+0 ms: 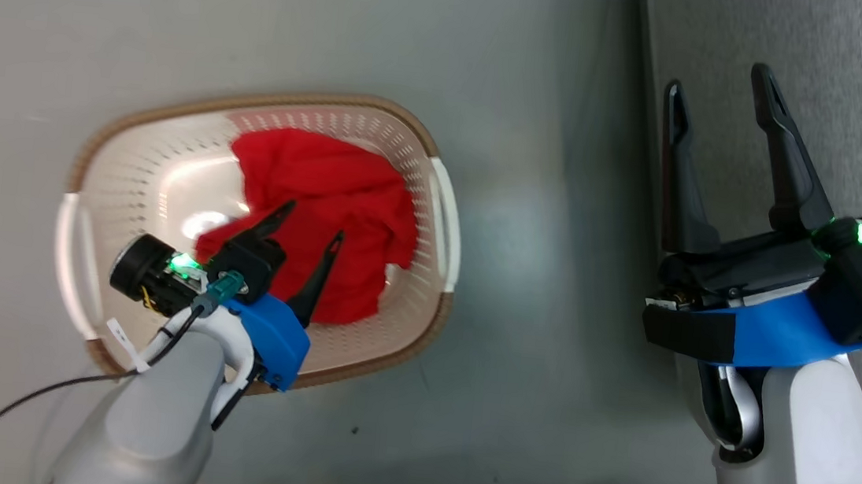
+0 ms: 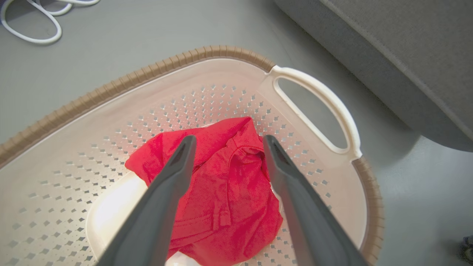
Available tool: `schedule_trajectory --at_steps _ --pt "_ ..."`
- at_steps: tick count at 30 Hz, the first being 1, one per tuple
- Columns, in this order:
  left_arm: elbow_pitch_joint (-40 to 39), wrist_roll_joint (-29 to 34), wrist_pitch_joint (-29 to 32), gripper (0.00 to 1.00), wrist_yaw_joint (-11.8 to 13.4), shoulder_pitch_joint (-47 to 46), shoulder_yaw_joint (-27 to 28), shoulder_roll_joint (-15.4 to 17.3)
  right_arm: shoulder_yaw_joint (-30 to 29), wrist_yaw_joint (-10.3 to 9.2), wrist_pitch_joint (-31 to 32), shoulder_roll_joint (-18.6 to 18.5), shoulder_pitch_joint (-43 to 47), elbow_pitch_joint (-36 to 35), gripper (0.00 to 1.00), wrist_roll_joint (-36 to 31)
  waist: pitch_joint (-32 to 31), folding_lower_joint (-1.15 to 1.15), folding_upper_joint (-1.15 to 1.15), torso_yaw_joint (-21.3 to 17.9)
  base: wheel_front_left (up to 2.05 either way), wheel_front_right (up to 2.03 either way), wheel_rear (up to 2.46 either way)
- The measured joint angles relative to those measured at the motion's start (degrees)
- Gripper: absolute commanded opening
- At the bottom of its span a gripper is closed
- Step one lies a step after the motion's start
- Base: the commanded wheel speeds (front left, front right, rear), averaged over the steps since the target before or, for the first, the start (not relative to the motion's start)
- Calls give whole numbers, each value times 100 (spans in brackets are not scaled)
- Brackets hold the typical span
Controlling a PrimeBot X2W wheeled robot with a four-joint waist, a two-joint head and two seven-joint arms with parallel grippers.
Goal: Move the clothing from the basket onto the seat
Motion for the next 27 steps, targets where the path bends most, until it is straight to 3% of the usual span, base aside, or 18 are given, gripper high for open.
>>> schedule_trajectory --at_steps 11,19,24,27 --pt "789 104 -1 100 11 -682 -177 423 263 0 -407 1 -162 237 100 490 1000 0 0 -759 0 0 0" --pt "1218 96 -1 100 343 -983 -101 450 323 0 -554 1 -135 374 100 601 1314 -1 0 -1022 0 0 0" --pt "1440 79 -1 100 756 -1224 3 437 357 0 -594 2 -77 368 100 643 1360 -1 0 -1020 0 0 0" --pt "1644 78 -2 100 766 -1316 -21 422 389 0 -597 2 -64 364 100 684 1370 -2 0 -1027 0 0 0"
